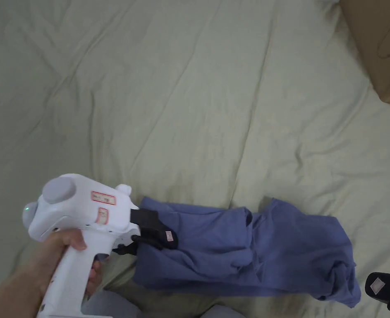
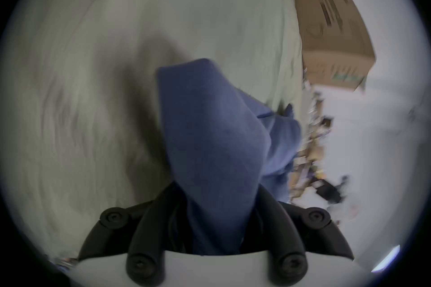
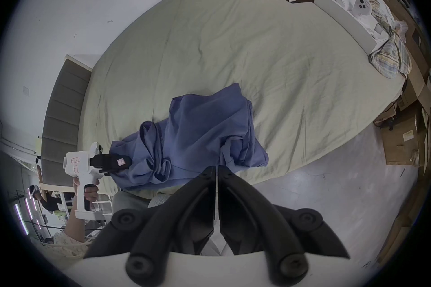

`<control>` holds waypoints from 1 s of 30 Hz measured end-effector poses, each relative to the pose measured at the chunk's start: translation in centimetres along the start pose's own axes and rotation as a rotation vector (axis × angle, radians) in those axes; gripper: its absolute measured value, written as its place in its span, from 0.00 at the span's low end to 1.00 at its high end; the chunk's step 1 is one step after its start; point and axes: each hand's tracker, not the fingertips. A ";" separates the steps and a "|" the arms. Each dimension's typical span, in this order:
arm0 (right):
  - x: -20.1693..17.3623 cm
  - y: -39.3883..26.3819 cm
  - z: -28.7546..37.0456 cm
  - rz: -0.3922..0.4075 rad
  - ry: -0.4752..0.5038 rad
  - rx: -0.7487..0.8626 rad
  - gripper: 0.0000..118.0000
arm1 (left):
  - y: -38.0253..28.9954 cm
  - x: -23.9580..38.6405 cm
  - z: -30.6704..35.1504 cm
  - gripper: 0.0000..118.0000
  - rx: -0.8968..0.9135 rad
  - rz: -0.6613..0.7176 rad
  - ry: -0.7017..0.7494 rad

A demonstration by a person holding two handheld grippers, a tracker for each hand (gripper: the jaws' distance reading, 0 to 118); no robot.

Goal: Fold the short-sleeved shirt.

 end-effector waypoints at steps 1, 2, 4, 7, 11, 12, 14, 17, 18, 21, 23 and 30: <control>0.0 0.0 0.0 -0.003 -0.005 0.000 0.01 | -0.3 0.0 0.2 0.16 0.031 0.005 -0.004; 0.0 0.0 0.0 -0.006 -0.008 0.001 0.01 | 0.0 0.1 0.7 0.16 0.029 -0.026 0.025; -0.3 0.1 0.1 -0.010 -0.016 0.000 0.01 | 0.0 0.7 0.7 0.15 0.036 -0.058 0.033; -0.9 0.2 0.3 -0.010 -0.028 0.008 0.01 | 0.8 1.5 1.3 0.15 0.037 -0.082 0.040; -1.7 0.2 0.7 -0.015 -0.025 0.021 0.01 | 2.1 1.8 4.8 0.15 0.091 -0.131 0.074; -1.9 0.3 0.7 -0.017 -0.025 0.023 0.01 | 2.5 1.6 6.3 0.15 0.110 -0.132 0.083; -2.5 0.3 0.4 -0.017 -0.026 0.024 0.01 | 3.4 1.1 9.4 0.15 0.156 -0.135 0.141; -3.5 0.4 -0.5 -0.009 -0.024 0.021 0.01 | 4.1 0.0 14.4 0.15 0.203 -0.152 0.274; -3.9 0.4 -0.9 -0.007 -0.019 0.016 0.01 | 4.3 -0.7 16.4 0.15 0.222 -0.130 0.313; -5.1 0.5 -2.4 0.004 0.000 -0.006 0.01 | 4.8 -2.2 21.7 0.15 0.282 -0.098 0.457; -5.8 0.5 -3.3 0.017 0.010 -0.020 0.01 | 5.0 -2.9 24.6 0.15 0.312 -0.057 0.542; -7.3 0.8 -5.6 0.051 0.057 -0.060 0.01 | 3.4 -1.0 28.1 0.14 0.360 -0.047 0.661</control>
